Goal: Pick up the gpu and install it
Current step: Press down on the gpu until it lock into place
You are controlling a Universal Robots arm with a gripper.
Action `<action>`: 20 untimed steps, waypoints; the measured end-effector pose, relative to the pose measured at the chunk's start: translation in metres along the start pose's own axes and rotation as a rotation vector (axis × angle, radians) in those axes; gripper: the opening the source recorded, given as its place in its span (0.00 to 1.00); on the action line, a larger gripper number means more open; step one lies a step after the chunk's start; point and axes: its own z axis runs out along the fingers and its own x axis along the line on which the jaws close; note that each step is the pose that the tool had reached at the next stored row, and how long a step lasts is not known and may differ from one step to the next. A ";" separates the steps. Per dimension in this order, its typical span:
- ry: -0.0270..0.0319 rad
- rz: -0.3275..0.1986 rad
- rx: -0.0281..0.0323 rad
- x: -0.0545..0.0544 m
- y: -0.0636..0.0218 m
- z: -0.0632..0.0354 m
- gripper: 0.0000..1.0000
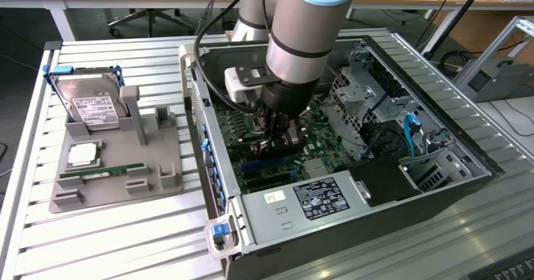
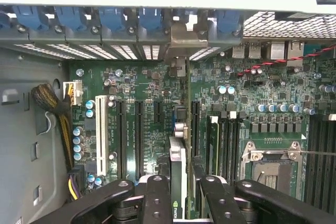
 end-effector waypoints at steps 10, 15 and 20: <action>0.0001 0.006 0.0002 0.000 0.0031 -0.0001 0.27; 0.0001 0.006 0.0002 0.000 0.0030 -0.0001 0.27; 0.0001 0.009 -0.0010 0.000 0.0030 -0.0001 0.27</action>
